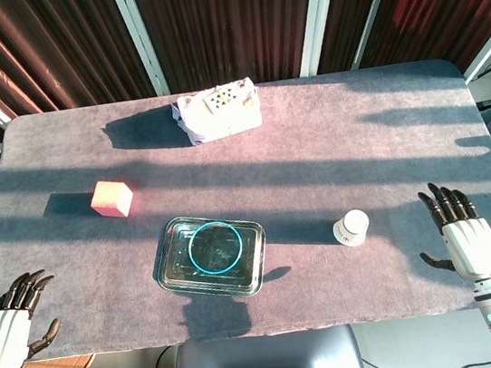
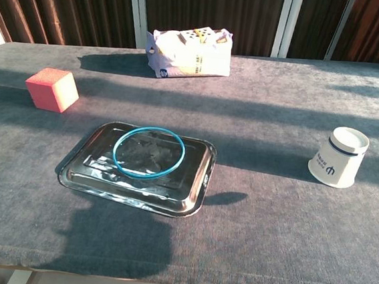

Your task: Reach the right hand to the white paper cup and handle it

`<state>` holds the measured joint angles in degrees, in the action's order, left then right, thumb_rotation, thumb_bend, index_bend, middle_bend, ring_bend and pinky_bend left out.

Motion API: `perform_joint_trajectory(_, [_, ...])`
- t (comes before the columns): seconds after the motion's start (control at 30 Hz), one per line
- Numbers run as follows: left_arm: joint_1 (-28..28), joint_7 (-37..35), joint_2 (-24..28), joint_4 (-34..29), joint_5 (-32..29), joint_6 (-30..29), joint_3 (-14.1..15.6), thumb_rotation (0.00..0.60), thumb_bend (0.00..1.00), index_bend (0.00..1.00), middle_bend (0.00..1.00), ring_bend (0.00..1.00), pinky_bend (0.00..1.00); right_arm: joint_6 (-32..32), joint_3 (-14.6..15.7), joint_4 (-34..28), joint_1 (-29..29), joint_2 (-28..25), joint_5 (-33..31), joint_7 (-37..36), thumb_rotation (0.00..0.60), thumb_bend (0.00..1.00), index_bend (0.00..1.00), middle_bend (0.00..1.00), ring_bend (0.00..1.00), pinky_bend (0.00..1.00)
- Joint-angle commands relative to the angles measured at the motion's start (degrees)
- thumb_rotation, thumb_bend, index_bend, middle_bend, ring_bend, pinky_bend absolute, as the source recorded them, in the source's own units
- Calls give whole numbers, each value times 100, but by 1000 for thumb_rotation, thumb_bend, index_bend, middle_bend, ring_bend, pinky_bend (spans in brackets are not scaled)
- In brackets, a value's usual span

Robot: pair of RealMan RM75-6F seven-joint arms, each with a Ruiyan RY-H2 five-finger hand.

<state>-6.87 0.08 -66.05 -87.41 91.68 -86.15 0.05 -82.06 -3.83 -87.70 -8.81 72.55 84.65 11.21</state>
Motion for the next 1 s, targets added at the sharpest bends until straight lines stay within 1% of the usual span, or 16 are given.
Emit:
perform_joint_trajectory(0.03, [-4, -5, 5, -3, 3, 16, 8, 600, 295, 212, 121, 101, 292, -20, -9, 27, -6, 17, 26, -16, 600, 157, 0, 38, 14, 189])
perform_joint_trajectory(0.13, [-9, -2, 15, -15, -7, 34, 8, 600, 295, 220, 121, 101, 292, -45, -28, 133, -37, 66, 99, -125, 600, 157, 3, 39, 14, 189])
perform_joint_trajectory(0.27, [-1, -36, 25, -20, -8, 13, 3, 600, 296, 225, 121, 102, 292, 34, -81, 450, -169, 220, 189, -388, 600, 158, 30, 39, 15, 189])
perform_joint_trajectory(0.43, [-12, -87, 38, -15, -21, 46, 3, 600, 296, 229, 122, 101, 292, 430, -156, 891, -530, 433, 277, -641, 600, 158, 53, 35, 14, 188])
perform_joint_trajectory(0.57, [-9, -103, 51, -20, -4, 38, 11, 600, 296, 231, 121, 101, 292, 752, -176, 1096, -829, 588, 368, -706, 600, 158, 85, 37, 26, 195])
perform_joint_trajectory(0.73, [14, -122, 68, -27, 12, -3, 21, 600, 295, 232, 122, 101, 292, 1003, -194, 1384, -1137, 841, 473, -707, 600, 158, 155, 105, 81, 265])
perform_joint_trajectory(1.0, [42, -130, 79, -40, -14, -31, 14, 600, 296, 236, 123, 101, 293, 1525, -161, 1649, -1464, 1100, 335, -679, 600, 172, 214, 162, 141, 324])
